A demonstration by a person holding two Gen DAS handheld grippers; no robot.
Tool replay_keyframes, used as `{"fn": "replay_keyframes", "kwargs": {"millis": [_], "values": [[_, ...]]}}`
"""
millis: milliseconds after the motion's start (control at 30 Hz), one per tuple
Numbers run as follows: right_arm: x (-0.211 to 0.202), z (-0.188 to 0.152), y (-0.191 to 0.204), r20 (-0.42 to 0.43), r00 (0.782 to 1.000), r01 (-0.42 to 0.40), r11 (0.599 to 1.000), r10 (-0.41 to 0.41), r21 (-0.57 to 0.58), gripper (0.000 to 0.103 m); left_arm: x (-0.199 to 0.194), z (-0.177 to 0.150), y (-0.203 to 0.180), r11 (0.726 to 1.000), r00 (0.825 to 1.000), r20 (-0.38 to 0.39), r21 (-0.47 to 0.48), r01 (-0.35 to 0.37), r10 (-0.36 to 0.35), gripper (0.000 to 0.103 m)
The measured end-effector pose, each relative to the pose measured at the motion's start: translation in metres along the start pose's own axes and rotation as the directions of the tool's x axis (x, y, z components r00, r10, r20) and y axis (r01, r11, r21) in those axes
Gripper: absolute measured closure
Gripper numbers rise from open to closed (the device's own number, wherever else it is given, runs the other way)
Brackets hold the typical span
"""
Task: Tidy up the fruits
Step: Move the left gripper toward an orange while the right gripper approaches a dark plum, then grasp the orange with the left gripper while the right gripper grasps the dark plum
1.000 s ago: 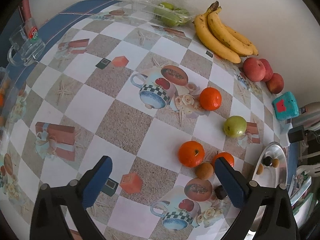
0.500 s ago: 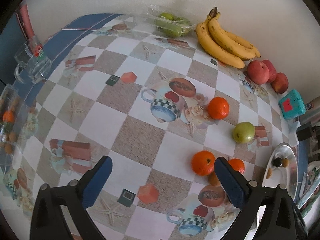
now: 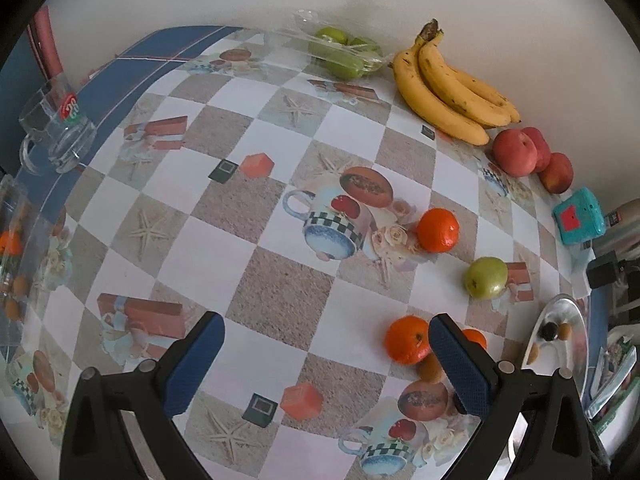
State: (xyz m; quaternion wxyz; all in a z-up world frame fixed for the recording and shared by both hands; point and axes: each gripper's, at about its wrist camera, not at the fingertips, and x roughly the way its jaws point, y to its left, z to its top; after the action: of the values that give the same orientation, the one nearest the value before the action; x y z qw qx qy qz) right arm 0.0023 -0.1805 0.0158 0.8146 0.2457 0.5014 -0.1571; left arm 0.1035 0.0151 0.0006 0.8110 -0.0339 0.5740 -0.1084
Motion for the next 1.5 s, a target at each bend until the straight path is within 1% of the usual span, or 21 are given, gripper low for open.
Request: {"fn": "replay_keyframes", "kwargs": {"millis": [67,167,367,467,500,667,733,800,867,933,967,1067,1133,1167,1233,1367,1433,1500], "values": [[0.004,0.000,0.005,-0.008,1.000,-0.013,1.000,0.013,-0.023,0.007,0.003,0.001,0.003,1.000,1.000,-0.009,-0.010,0.004,-0.004,0.000],[0.010,-0.002,0.010,-0.032,0.999,0.005,0.998,-0.007,-0.055,0.007,0.007,0.001,0.003,1.000,1.000,-0.025,-0.021,0.008,-0.009,0.000],[0.013,-0.005,0.012,-0.031,0.999,0.018,0.995,-0.021,-0.095,0.007,0.011,-0.004,-0.005,1.000,0.999,-0.038,0.003,0.028,-0.028,0.000],[0.015,-0.007,0.012,-0.036,0.999,0.012,0.995,-0.015,-0.101,0.012,0.013,-0.006,-0.011,0.999,0.998,-0.043,0.013,0.043,-0.042,0.000],[0.016,-0.007,0.012,-0.039,0.999,0.007,0.995,-0.011,-0.099,0.015,0.014,-0.006,-0.013,0.999,0.998,-0.042,0.020,0.042,-0.042,0.000],[0.023,-0.009,0.009,-0.061,0.998,0.008,0.996,-0.013,-0.088,0.017,0.020,-0.009,-0.023,0.996,0.997,-0.045,0.049,0.072,-0.069,0.000],[0.025,-0.010,0.007,-0.071,0.997,0.010,0.996,-0.016,-0.087,0.029,0.024,-0.010,-0.028,0.995,0.996,-0.052,0.061,0.080,-0.077,0.001],[0.028,-0.011,0.005,-0.082,0.996,0.013,0.997,-0.019,-0.081,0.030,0.030,-0.011,-0.031,0.994,0.995,-0.062,0.070,0.085,-0.080,0.002],[0.033,-0.012,0.002,-0.102,0.995,0.009,0.997,-0.017,-0.074,0.032,0.034,-0.013,-0.034,0.993,0.994,-0.071,0.073,0.092,-0.086,0.006],[0.037,-0.013,0.000,-0.118,0.993,0.006,0.997,-0.015,-0.073,0.037,0.041,-0.014,-0.037,0.992,0.992,-0.086,0.079,0.099,-0.092,0.012],[0.038,-0.014,0.000,-0.125,0.992,0.004,0.997,-0.013,-0.072,0.038,0.043,-0.015,-0.038,0.992,0.991,-0.091,0.081,0.101,-0.093,0.013],[0.041,-0.014,-0.003,-0.136,0.991,0.005,0.998,-0.014,-0.068,0.038,0.049,-0.017,-0.041,0.990,0.990,-0.101,0.089,0.106,-0.097,0.022],[0.043,-0.014,-0.004,-0.142,0.990,0.009,0.998,-0.018,-0.067,0.044,0.050,-0.017,-0.043,0.989,0.989,-0.104,0.095,0.113,-0.103,0.026],[0.044,-0.015,-0.005,-0.148,0.989,0.010,0.998,-0.019,-0.065,0.045,0.050,-0.017,-0.043,0.988,0.989,-0.104,0.097,0.116,-0.106,0.027],[0.046,-0.015,-0.006,-0.155,0.988,0.011,0.998,-0.021,-0.063,0.046,0.050,-0.017,-0.045,0.987,0.988,-0.105,0.103,0.123,-0.113,0.034],[0.050,-0.016,-0.006,-0.169,0.985,0.013,0.998,-0.023,-0.065,0.049,0.051,-0.017,-0.047,0.985,0.987,-0.108,0.108,0.132,-0.121,0.041],[0.053,-0.017,-0.007,-0.178,0.984,0.015,0.998,-0.025,-0.061,0.050,0.050,-0.017,-0.048,0.983,0.985,-0.111,0.110,0.146,-0.134,0.046],[0.055,-0.018,-0.008,-0.188,0.982,0.021,0.998,-0.032,-0.060,0.051,0.050,-0.017,-0.049,0.983,0.985,-0.110,0.118,0.143,-0.131,0.047]]}}
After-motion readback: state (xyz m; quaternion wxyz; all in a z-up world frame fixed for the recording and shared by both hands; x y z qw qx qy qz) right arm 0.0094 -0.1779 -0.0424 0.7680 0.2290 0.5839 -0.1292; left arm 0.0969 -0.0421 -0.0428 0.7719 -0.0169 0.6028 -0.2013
